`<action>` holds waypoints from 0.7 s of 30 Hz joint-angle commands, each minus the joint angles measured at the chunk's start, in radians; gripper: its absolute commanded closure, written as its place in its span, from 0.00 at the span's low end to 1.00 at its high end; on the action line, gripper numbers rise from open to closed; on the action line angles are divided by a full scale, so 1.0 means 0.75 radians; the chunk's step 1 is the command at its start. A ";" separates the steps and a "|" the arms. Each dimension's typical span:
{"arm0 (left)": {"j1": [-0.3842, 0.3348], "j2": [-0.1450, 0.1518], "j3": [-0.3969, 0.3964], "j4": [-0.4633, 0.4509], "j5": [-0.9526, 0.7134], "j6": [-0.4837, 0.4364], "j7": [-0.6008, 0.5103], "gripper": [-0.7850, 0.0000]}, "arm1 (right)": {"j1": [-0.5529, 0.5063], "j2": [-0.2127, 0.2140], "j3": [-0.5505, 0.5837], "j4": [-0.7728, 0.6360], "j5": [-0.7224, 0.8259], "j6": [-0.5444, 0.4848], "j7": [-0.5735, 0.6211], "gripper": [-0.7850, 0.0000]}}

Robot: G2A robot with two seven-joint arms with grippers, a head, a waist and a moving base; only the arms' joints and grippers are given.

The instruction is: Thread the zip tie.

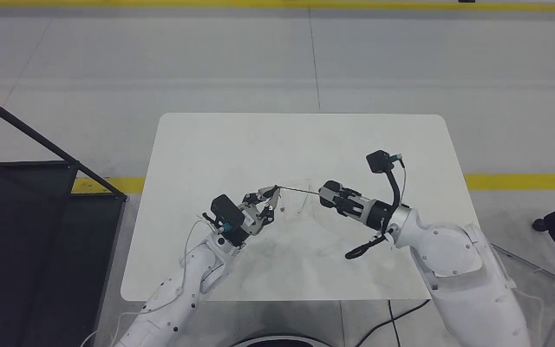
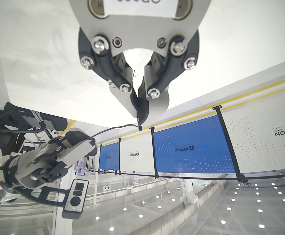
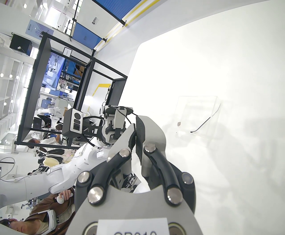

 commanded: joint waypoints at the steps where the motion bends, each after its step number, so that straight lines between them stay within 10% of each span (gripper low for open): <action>1: 0.000 0.000 0.000 0.000 0.000 0.000 0.000 1.00 | -0.002 0.001 0.002 -0.002 -0.002 -0.001 0.002 1.00; 21: 0.000 0.000 0.000 0.000 0.000 0.000 0.000 1.00 | 0.048 -0.003 -0.022 0.026 0.007 0.025 0.026 1.00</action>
